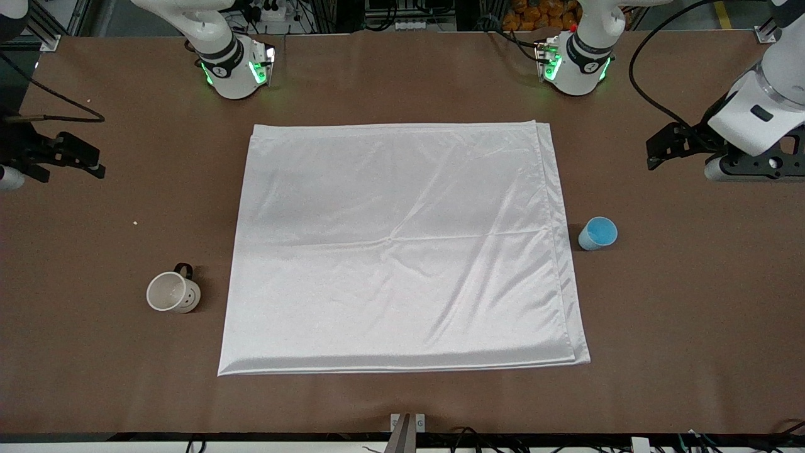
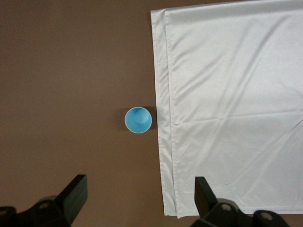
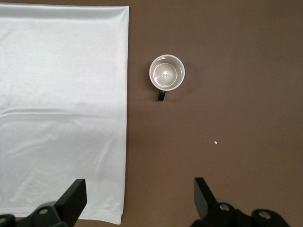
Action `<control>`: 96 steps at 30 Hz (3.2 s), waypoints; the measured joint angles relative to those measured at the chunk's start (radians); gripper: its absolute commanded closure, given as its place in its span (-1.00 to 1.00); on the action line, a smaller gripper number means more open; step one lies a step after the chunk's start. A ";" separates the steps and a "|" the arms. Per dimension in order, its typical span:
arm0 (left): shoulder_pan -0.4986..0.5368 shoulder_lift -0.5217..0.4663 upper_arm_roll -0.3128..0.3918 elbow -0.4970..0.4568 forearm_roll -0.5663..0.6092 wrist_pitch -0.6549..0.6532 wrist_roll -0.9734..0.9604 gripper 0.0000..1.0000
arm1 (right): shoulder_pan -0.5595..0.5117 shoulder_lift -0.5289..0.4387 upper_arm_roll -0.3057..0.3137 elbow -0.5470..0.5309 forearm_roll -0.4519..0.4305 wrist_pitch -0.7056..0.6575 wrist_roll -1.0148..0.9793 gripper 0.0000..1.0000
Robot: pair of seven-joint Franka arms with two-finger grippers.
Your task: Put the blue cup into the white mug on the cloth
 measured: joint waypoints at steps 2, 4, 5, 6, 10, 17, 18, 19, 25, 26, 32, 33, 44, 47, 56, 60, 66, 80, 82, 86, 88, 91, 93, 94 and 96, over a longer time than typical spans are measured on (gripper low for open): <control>0.000 0.001 0.000 0.001 0.000 0.000 0.000 -1.00 | 0.000 0.000 0.000 0.000 0.000 0.000 0.000 -1.00; 0.000 0.003 0.000 0.002 0.000 0.000 0.000 -1.00 | 0.000 0.000 0.000 0.000 0.000 0.000 0.000 -1.00; 0.000 0.004 0.000 0.002 0.000 0.000 0.000 -1.00 | 0.000 0.000 0.000 0.000 0.000 0.000 0.000 -1.00; 0.000 0.004 0.000 0.002 0.000 0.000 0.000 -1.00 | 0.000 0.000 0.000 -0.001 0.000 -0.001 0.000 -1.00; -0.001 0.012 0.000 0.002 0.001 0.000 0.000 -1.00 | 0.000 0.000 0.000 -0.002 0.000 -0.001 0.000 -1.00; 0.000 0.049 -0.001 0.002 0.002 0.000 0.000 -1.00 | 0.000 0.010 -0.001 -0.015 0.000 -0.001 0.000 -1.00; 0.000 0.053 -0.001 0.002 0.002 0.000 0.000 -1.00 | 0.000 0.014 -0.001 -0.019 0.000 0.000 0.000 -1.00; 0.001 0.057 0.000 0.002 0.002 0.001 0.000 -1.00 | -0.001 0.019 -0.001 -0.022 0.000 0.001 0.000 -1.00; 0.000 0.068 0.000 -0.010 0.002 0.025 0.000 -1.00 | 0.000 0.054 0.000 -0.031 0.000 0.007 0.000 -1.00; 0.000 0.069 0.000 -0.016 0.002 0.031 0.000 -1.00 | 0.000 0.057 0.000 -0.033 0.000 0.009 0.000 -1.00; 0.000 0.073 0.000 -0.069 0.002 0.090 0.000 -1.00 | 0.000 0.061 -0.001 -0.083 0.000 0.058 0.000 -1.00; 0.000 0.074 0.000 -0.082 0.002 0.104 0.000 -1.00 | 0.000 0.061 -0.001 -0.095 0.000 0.070 0.000 -1.00; 0.000 0.078 -0.001 -0.217 0.003 0.240 0.000 -1.00 | -0.001 0.071 -0.002 -0.301 0.000 0.347 0.002 -1.00; -0.002 0.078 -0.002 -0.259 0.003 0.286 0.000 -1.00 | -0.001 0.091 -0.002 -0.354 0.000 0.426 0.003 -1.00; -0.026 0.087 -0.006 -0.412 0.025 0.481 -0.004 -1.00 | -0.005 0.193 -0.004 -0.391 0.000 0.564 0.005 -1.00; -0.030 0.097 -0.007 -0.472 0.034 0.559 -0.007 -1.00 | -0.008 0.239 -0.006 -0.391 0.000 0.620 0.005 -1.00; -0.027 0.120 -0.006 -0.550 0.040 0.669 -0.007 -1.00 | -0.013 0.304 -0.007 -0.391 0.000 0.699 0.005 -0.99; -0.020 0.205 -0.004 -0.608 0.041 0.790 -0.007 -1.00 | -0.015 0.408 -0.006 -0.391 0.000 0.829 0.005 -0.96; -0.016 0.223 -0.003 -0.612 0.041 0.813 -0.007 -1.00 | -0.015 0.419 -0.006 -0.391 0.000 0.845 0.005 -0.96; -0.008 0.261 -0.002 -0.614 0.041 0.852 -0.007 -1.00 | -0.015 0.441 -0.006 -0.391 0.000 0.878 0.005 -0.89; -0.003 0.280 -0.002 -0.614 0.041 0.869 -0.007 -1.00 | -0.015 0.452 -0.006 -0.391 0.000 0.897 0.005 -0.86; 0.001 0.303 -0.002 -0.614 0.041 0.885 -0.007 -1.00 | -0.015 0.470 -0.006 -0.391 0.000 0.925 0.005 -0.68; 0.003 0.314 -0.002 -0.614 0.041 0.891 -0.007 -1.00 | -0.015 0.482 -0.006 -0.391 0.000 0.940 0.005 -0.51; 0.003 0.318 -0.002 -0.614 0.041 0.893 -0.007 -1.00 | -0.015 0.488 -0.006 -0.391 0.000 0.945 0.005 -0.43; 0.003 0.325 -0.002 -0.614 0.041 0.896 -0.007 -0.91 | -0.015 0.494 -0.006 -0.391 0.000 0.953 0.005 -0.22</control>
